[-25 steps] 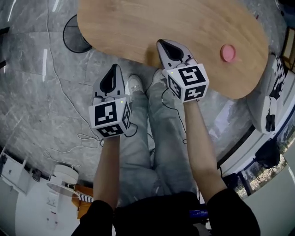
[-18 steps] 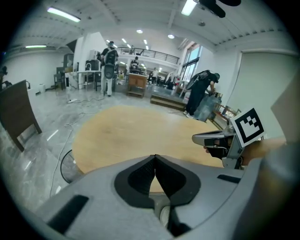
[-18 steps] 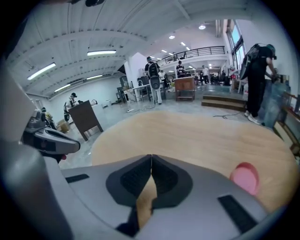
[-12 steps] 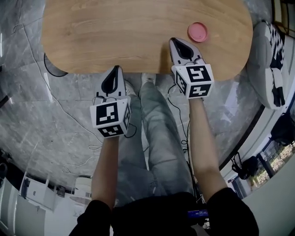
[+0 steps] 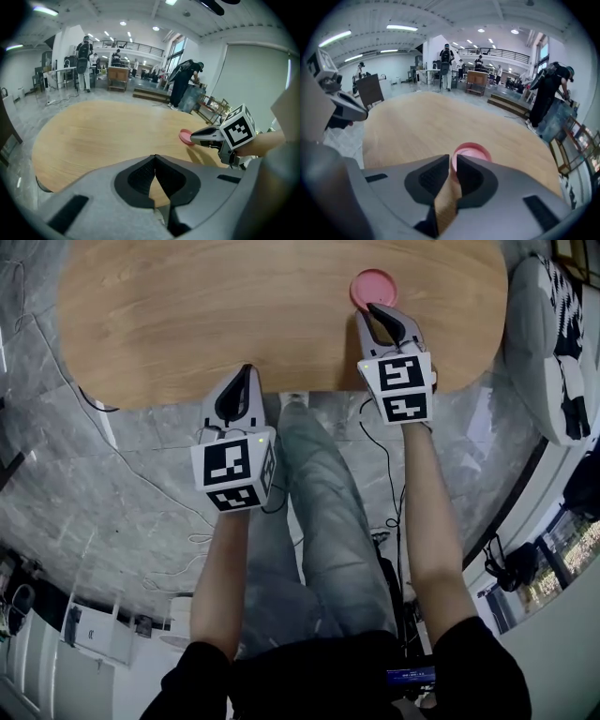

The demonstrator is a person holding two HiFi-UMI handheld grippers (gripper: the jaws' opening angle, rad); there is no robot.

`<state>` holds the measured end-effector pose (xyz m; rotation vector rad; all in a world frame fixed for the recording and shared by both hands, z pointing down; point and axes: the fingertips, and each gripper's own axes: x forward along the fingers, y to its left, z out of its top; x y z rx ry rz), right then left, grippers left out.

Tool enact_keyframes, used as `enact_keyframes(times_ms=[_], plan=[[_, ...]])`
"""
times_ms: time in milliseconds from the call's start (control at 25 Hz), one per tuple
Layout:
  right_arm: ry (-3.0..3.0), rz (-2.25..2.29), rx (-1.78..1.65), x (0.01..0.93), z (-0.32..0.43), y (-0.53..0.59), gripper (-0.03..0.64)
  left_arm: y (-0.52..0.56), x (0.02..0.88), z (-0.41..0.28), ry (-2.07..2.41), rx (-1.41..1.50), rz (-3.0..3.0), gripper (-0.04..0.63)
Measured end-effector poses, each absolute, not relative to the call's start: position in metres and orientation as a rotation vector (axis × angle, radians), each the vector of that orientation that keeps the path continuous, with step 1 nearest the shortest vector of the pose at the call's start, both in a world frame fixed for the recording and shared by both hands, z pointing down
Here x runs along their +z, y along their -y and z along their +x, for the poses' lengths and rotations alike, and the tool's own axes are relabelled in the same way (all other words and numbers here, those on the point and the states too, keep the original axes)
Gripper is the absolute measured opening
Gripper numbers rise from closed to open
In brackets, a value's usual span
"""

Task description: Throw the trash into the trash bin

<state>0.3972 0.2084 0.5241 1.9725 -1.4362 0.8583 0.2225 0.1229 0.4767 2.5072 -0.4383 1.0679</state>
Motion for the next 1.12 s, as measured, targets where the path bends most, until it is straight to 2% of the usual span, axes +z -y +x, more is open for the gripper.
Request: enact_keyframes(times_ms=[600, 920, 1120], plan=[[1.456, 1.574, 0.64, 0.554, 0.396, -0.208, 0.015, -0.141, 0.5, 0.227, 0.49, 1.063, 2.442, 0.006], [1.429, 1.545, 0.769, 0.562, 0.391, -0.197, 0.014, -0.104, 0.492, 0.188, 0.641, 1.002, 2.396, 0.006], [1.539, 1.627, 0.803, 0.541, 0.357, -0.162, 0.014, -0.076, 0.486, 0.148, 0.776, 0.949, 2.351, 0.006]])
